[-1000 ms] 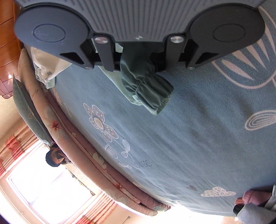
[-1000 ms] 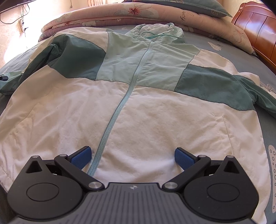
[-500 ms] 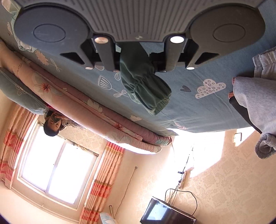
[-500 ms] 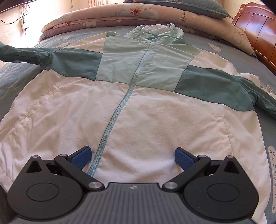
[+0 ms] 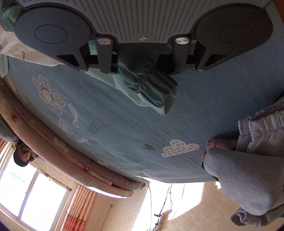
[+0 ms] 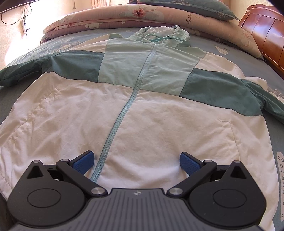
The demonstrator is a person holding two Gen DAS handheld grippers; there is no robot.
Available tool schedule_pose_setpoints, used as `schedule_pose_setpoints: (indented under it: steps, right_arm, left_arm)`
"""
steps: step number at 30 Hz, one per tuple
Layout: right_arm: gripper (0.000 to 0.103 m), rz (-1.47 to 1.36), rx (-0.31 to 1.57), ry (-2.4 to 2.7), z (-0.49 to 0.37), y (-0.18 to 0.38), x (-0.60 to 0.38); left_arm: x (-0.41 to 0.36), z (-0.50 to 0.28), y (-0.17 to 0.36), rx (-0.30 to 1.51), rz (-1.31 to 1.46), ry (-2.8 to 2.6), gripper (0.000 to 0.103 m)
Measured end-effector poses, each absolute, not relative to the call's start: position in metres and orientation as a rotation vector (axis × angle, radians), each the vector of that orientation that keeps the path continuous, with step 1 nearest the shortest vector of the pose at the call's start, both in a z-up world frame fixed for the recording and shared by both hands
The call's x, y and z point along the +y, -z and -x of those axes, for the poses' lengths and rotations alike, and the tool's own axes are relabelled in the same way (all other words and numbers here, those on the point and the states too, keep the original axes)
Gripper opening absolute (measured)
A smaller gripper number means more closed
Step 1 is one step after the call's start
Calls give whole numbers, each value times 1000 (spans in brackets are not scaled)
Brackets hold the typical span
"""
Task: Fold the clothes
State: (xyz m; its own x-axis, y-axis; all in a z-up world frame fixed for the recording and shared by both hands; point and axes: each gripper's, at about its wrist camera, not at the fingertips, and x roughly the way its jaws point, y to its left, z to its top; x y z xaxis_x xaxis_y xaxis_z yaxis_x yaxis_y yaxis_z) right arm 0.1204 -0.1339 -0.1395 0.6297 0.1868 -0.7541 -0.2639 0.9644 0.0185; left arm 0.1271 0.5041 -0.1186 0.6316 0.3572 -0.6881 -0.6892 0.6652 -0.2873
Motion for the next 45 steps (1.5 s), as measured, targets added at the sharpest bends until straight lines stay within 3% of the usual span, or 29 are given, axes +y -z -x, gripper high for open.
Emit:
schedule_pose_setpoints:
  steps: [2,9,14,20,23,27,33,41,45]
  right_arm:
    - [103,97,852,-258,-120,139,-134]
    - [103,98,857,-254,-120,138,-133]
    - [103,122,875,-303,-121,119,-127]
    - [103,150,735,-493,-143,71,-108]
    - [103,135,715,-581,-163,83,-104]
    - [103,42,844,-624,-172,123,-121]
    - [103,213,788,-667,-153,135,-119]
    - [103,132,812,-679,-161,133,-126]
    - [103,141,808,-676,-160,134,-124]
  left_arm:
    - [510,-122,126,656,606,-695,60]
    - [494,-130,79,717,445,-722,59]
    - [426,-175,30,738,237,-460,59]
    - [317,-249,1,721,67,-163,59]
    - [271,-291,8,723,-15,-83,58]
    - [232,-348,28,746,-70,-4,57]
    - [196,-415,78,794,-67,129,56]
    - [170,-448,121,860,-194,245,56]
    - [171,-449,124,911,-161,391,62]
